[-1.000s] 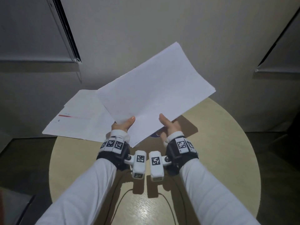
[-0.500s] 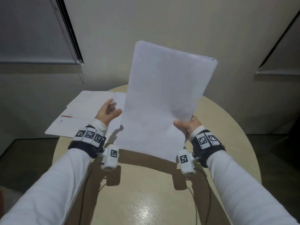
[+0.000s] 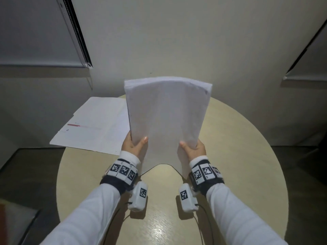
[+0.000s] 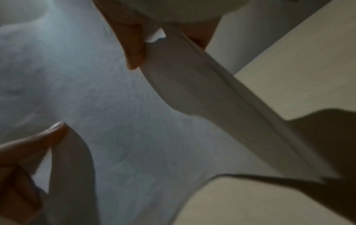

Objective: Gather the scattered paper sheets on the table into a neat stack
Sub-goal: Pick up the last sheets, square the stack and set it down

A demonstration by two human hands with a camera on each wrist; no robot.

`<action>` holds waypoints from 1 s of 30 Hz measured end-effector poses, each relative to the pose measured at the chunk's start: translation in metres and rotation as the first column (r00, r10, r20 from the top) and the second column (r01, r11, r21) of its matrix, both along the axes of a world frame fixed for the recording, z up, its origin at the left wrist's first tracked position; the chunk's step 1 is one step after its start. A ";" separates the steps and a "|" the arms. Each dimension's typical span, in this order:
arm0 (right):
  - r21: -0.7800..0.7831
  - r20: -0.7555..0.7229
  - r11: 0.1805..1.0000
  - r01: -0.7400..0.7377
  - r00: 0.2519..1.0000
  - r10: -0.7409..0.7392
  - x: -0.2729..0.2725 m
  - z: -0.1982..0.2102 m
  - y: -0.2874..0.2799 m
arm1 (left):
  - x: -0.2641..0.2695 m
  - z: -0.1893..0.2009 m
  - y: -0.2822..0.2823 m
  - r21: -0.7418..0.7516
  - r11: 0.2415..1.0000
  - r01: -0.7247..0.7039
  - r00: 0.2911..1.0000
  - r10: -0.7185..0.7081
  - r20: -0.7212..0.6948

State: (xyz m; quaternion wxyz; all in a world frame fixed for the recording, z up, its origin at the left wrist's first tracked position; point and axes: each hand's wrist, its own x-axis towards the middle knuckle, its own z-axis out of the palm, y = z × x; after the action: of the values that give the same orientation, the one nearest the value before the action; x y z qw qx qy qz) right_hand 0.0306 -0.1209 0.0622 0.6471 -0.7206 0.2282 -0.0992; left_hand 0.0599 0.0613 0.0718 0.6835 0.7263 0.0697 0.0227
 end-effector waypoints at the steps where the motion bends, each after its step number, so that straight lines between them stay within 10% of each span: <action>1: 0.033 -0.024 0.999 0.024 0.999 -0.023 -0.002 -0.006 0.002 | -0.003 -0.004 -0.001 0.012 1.000 -0.015 1.000 0.015 -0.024; 18: -0.025 -0.295 0.991 -0.131 0.948 0.118 0.008 -0.013 -0.032 | 0.038 -0.015 0.017 0.190 0.969 0.156 0.966 -0.110 -0.233; 21: 0.003 -0.330 0.998 -0.067 0.942 0.064 0.004 -0.013 -0.062 | 0.055 -0.039 0.043 0.572 0.732 0.370 0.897 -0.121 -0.424; 23: -0.028 -0.364 0.999 -0.017 0.931 0.006 0.000 -0.017 -0.080 | 0.061 -0.065 0.061 0.801 0.284 0.527 0.848 -0.117 -0.517; 25: -0.006 -0.365 0.999 0.047 0.930 -0.046 -0.001 -0.021 -0.093 | 0.059 -0.076 0.069 0.759 0.058 0.649 0.759 -0.128 -0.639; 30: 0.023 -0.355 0.986 0.168 0.923 -0.149 0.006 -0.019 -0.116 | 0.036 -0.079 0.032 0.720 -0.026 0.694 0.697 -0.227 -0.680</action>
State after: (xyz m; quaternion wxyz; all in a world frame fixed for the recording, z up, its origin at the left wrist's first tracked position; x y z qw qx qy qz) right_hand 0.0367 -0.2364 0.0433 0.6045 -0.6886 0.4002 -0.0149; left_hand 0.0963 0.0935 -0.0072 -0.0022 0.9468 -0.0893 -0.3093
